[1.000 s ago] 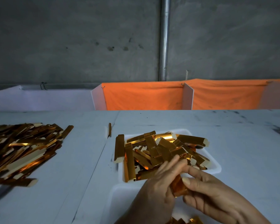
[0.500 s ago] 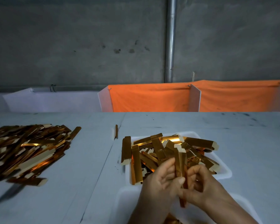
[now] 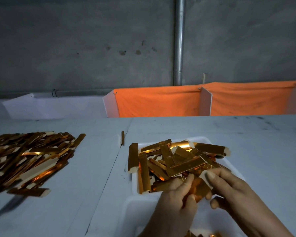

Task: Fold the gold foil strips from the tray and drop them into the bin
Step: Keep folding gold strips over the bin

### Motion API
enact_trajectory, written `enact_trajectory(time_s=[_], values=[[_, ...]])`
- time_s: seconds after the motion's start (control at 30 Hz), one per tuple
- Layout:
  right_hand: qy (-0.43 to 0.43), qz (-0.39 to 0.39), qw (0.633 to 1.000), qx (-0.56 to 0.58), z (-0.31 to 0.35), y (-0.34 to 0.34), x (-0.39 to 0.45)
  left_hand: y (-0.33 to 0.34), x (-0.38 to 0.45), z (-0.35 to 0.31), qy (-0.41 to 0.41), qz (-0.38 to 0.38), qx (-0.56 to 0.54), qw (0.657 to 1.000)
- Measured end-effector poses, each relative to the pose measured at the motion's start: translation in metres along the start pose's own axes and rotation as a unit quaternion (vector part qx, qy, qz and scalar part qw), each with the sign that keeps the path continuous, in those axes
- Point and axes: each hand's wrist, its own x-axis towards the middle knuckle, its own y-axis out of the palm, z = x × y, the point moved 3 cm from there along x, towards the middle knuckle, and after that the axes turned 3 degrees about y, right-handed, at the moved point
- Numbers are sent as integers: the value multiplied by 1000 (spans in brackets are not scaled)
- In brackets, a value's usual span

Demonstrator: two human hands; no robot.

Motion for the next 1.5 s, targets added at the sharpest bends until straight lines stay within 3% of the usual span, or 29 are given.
enact_trajectory(time_s=[0.13,0.3,0.5,0.63,0.93,1.17,1.37,1.5], values=[[-40,-66,997,-1,-2,-3,1,4,1,1,26,25,31,999],[-130,-97,975,-154,4,0,-3,0,2,4,15,-38,48,998],[-64,-79,973,-207,-7,2,3,2,-3,5,50,-107,103,988],[-15,-12,989,-149,-13,4,6,2,-2,8,72,-100,92,988],[-38,41,995,-85,-10,4,4,-1,-4,3,135,-71,8,988],[-101,-2,973,-207,-3,1,1,-5,-2,5,66,-21,-35,997],[-48,22,993,-103,-8,1,2,-4,-5,6,54,-53,-6,997],[-22,21,992,-119,-10,3,4,-3,-5,7,57,-83,41,994]])
